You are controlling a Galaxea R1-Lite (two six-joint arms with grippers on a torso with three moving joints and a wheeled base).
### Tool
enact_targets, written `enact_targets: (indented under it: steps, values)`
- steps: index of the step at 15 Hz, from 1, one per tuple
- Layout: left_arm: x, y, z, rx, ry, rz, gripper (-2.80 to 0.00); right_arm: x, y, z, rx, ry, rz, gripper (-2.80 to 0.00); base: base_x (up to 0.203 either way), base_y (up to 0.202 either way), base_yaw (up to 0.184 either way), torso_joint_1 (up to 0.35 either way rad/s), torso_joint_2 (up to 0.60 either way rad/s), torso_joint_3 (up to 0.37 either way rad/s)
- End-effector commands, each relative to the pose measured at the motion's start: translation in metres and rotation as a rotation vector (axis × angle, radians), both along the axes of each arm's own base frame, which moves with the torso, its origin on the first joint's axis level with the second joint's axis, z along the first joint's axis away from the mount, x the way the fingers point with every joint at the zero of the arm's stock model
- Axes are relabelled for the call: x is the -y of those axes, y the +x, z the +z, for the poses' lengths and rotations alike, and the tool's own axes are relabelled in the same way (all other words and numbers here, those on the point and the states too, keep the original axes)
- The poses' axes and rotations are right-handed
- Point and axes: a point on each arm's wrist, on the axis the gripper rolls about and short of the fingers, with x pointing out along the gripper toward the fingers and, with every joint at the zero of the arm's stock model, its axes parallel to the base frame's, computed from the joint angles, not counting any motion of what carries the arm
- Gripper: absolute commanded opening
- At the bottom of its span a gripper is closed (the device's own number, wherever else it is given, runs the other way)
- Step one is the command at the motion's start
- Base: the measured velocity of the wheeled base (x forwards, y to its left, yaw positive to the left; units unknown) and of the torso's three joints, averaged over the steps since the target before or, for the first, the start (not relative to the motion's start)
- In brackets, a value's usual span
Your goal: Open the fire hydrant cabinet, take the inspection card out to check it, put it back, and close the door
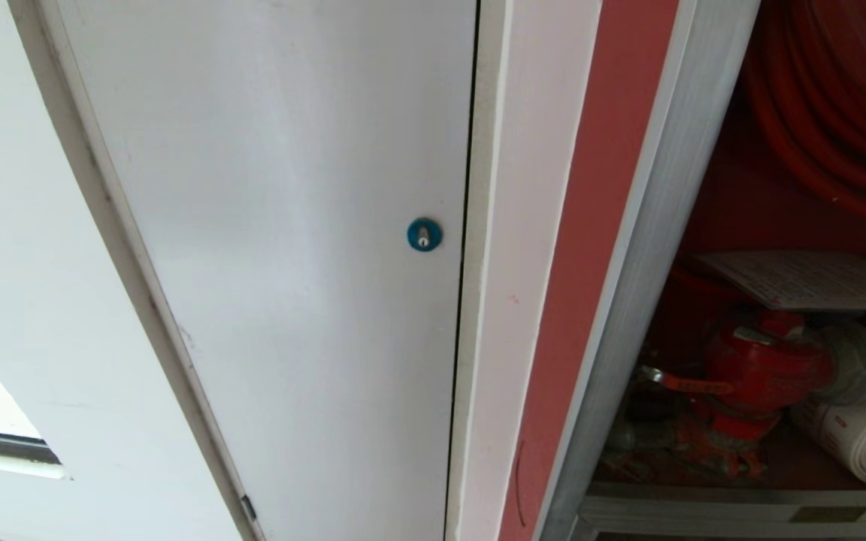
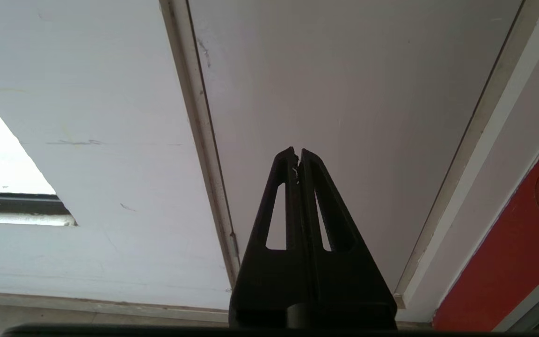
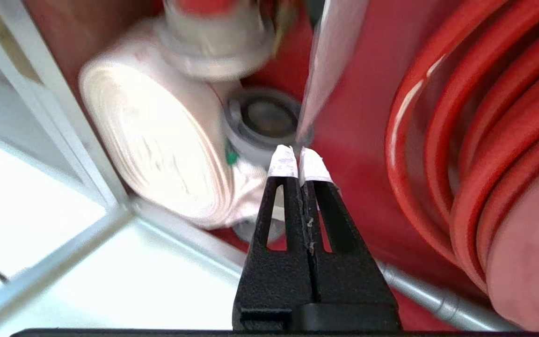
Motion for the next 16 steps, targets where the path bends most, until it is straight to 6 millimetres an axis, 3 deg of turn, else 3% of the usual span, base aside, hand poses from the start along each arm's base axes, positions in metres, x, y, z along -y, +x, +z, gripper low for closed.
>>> enact_targets:
  steps: [1,4,7,10,14,16]
  values:
    - [0.0,0.001,-0.002,-0.007,0.0,0.0,-2.8,-0.006,-0.014,0.001,0.031,0.003,0.023,-2.8,0.0,0.0,0.0,0.0,0.0,0.0]
    - [0.0,0.001,-0.002,-0.007,0.0,0.0,-2.8,-0.013,-0.023,-0.01,0.071,0.194,0.107,-2.8,0.0,0.0,0.0,0.0,0.0,0.0]
    - [0.0,0.001,-0.002,-0.007,0.0,0.0,-2.8,-0.018,-0.035,-0.008,0.14,0.336,0.089,-2.8,0.0,0.0,0.0,0.0,0.0,0.0]
    - [0.0,0.001,-0.002,-0.007,0.0,0.0,-2.8,-0.027,-0.041,-0.013,0.164,0.649,0.111,-2.8,0.0,0.0,0.0,0.0,0.0,0.0]
    - [0.0,0.001,-0.002,-0.007,0.0,0.0,-2.8,-0.035,-0.062,-0.049,0.125,1.077,0.022,-2.8,0.0,0.0,0.0,0.0,0.0,0.0]
    - [0.0,0.0,-0.002,-0.005,0.0,0.0,-2.8,-0.037,-0.085,-0.06,0.175,1.209,0.017,-2.8,0.0,0.0,0.0,0.0,0.0,0.0]
